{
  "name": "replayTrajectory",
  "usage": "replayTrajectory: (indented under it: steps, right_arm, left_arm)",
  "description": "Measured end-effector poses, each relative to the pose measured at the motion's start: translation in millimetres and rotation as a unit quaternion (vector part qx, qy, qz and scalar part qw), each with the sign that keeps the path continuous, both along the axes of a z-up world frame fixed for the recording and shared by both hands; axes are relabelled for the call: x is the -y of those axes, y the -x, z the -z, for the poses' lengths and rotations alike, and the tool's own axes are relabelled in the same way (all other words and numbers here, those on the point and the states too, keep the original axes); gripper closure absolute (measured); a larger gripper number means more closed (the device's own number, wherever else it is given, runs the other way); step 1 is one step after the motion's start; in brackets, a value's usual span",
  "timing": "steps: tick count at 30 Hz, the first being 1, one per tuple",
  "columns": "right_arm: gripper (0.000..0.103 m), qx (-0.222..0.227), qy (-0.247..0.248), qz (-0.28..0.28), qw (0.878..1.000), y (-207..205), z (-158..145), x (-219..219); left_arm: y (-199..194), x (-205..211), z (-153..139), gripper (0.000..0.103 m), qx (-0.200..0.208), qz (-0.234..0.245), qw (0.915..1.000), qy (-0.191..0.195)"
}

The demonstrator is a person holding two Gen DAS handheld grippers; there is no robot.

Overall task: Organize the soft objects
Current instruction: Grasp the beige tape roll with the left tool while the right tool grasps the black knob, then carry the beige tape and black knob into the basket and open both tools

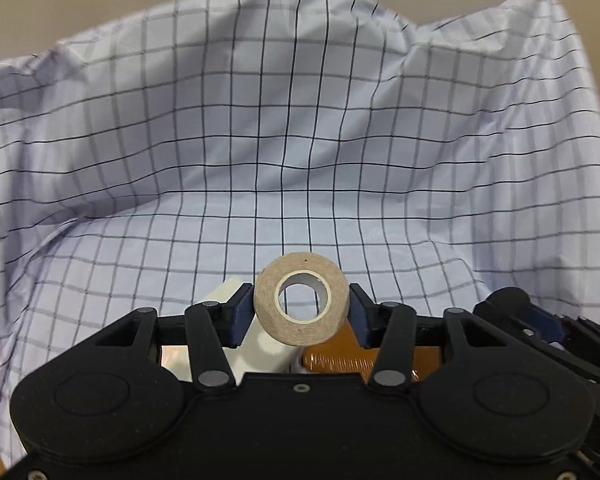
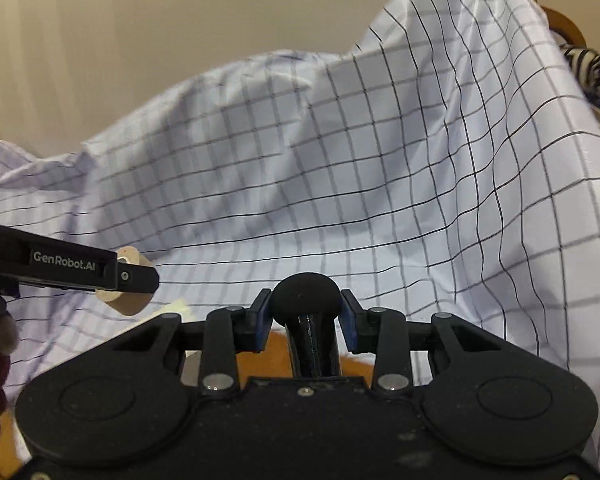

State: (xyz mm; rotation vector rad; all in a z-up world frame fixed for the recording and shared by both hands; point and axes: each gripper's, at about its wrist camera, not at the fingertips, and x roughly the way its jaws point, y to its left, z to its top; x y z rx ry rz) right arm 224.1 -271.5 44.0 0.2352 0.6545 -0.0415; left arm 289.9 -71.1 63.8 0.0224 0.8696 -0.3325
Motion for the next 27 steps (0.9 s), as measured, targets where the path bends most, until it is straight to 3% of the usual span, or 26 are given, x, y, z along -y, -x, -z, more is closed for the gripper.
replayTrajectory:
  steps: [6,13,21,27]
  right_arm:
    - [0.069,0.022,-0.007,-0.023,0.999,68,-20,-34]
    - [0.069,0.026,-0.019,-0.014,0.999,140,-18,-59]
    - [0.069,0.022,-0.036,0.020,0.999,204,-9,-64]
    - [0.069,0.028,-0.046,0.026,0.998,238,-7,-73]
  left_arm:
    - [72,-24,-19,0.055,0.036,0.010,0.9993,0.007]
    - [147,-42,-21,0.055,0.072,0.002,0.9974,-0.001]
    - [205,-49,5,0.055,0.057,-0.016,0.9982,-0.007]
    - [227,-55,32,0.055,0.009,-0.032,0.9994,0.004]
